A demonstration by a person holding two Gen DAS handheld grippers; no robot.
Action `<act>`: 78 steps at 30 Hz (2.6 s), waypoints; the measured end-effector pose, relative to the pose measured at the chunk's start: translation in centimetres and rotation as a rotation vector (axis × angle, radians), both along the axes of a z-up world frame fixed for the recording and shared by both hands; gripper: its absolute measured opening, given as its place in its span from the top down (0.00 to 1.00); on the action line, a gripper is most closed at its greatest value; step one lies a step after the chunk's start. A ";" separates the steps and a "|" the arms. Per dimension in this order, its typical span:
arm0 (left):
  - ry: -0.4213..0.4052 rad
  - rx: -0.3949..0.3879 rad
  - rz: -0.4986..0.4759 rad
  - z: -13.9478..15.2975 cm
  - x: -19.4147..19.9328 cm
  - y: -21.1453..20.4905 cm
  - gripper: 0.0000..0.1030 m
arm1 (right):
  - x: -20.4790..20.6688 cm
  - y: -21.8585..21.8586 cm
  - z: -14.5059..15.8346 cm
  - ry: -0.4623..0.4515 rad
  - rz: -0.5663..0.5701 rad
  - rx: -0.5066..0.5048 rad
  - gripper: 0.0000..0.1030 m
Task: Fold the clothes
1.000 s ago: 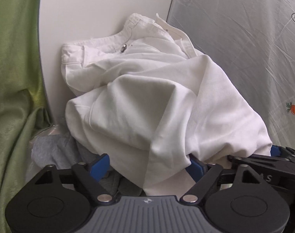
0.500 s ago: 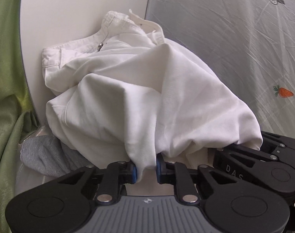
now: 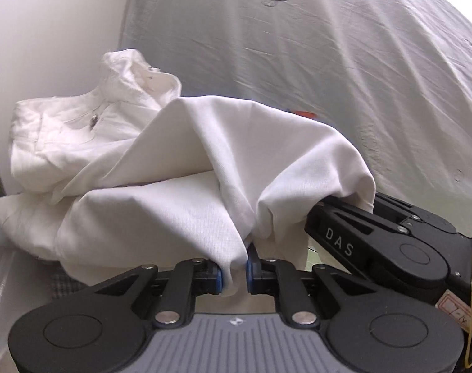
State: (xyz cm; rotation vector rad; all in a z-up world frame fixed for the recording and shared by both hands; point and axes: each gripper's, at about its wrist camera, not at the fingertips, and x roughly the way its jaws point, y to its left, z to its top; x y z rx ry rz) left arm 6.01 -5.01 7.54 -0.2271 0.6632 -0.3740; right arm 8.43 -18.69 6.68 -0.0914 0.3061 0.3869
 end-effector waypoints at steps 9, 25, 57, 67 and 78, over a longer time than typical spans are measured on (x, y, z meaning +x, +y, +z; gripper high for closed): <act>0.141 0.059 -0.304 -4.8 -8.3 -11.1 0.60 | -10.8 -17.5 -5.9 0.227 -0.446 -0.118 0.74; 0.369 0.148 0.082 -11.1 -7.1 -7.4 0.33 | -21.8 -28.4 -14.5 0.612 -0.800 0.189 0.23; 0.462 0.108 -0.282 -16.2 3.8 -6.5 0.69 | -18.1 -20.0 -20.8 0.731 -1.138 0.417 0.48; 0.412 0.071 -0.161 -14.4 0.6 -5.9 0.87 | -19.6 -23.9 -19.4 0.651 -1.026 0.370 0.92; 0.429 -0.022 -0.118 -10.8 0.9 -9.2 0.88 | -19.6 -33.9 -13.4 0.466 -0.906 0.020 0.92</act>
